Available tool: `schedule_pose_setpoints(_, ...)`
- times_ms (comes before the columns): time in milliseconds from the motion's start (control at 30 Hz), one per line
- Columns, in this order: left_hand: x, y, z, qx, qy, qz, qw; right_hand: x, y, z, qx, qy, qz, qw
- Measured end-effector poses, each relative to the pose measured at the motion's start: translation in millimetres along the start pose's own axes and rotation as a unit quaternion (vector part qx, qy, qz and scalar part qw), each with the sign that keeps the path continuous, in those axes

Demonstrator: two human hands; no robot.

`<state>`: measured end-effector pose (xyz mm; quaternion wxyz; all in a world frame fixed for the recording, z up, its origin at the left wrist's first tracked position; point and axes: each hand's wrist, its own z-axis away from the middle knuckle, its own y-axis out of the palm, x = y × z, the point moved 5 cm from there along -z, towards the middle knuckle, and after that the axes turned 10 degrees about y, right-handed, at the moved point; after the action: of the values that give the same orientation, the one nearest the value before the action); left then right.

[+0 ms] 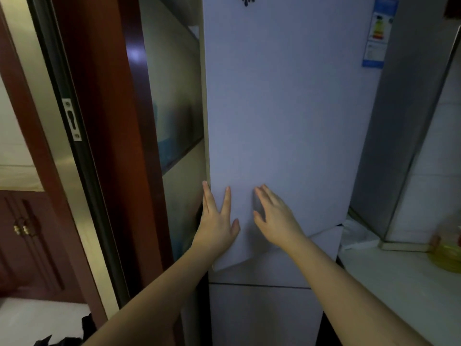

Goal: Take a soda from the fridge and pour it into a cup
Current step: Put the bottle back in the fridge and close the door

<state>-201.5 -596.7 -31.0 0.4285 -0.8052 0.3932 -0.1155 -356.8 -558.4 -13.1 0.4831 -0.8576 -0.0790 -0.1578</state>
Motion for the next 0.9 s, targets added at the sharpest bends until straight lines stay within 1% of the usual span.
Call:
schedule_pose_setpoints(133,14,11,-14,-0.008,-0.038,-0.033,0.999,-13,6,-15,-0.044,-0.003,0.063,0.997)
schedule_pose_setpoints(267,30,29,-27,-0.049,-0.054,-0.068,0.995,-31,24,-35,-0.056,-0.007,0.099,0.994)
schedule_pose_setpoints(367,40,41,-38,-0.066,-0.060,-0.093,0.992,-47,37,-52,-0.074,0.004,0.112,0.991)
schedule_pose_setpoints(500,43,54,-56,-0.088,-0.030,-0.174,0.980,-69,45,-74,-0.105,0.012,0.130,0.986)
schedule_pose_setpoints(667,29,83,-86,-0.073,0.058,-0.222,0.971,-86,54,-94,-0.136,-0.017,0.119,0.983)
schedule_pose_setpoints(767,33,99,-102,-0.056,0.052,-0.239,0.968,-94,62,-103,-0.148,-0.039,0.120,0.981)
schedule_pose_setpoints(900,43,112,-114,-0.064,0.049,-0.248,0.965,-98,72,-114,-0.167,-0.045,0.124,0.977)
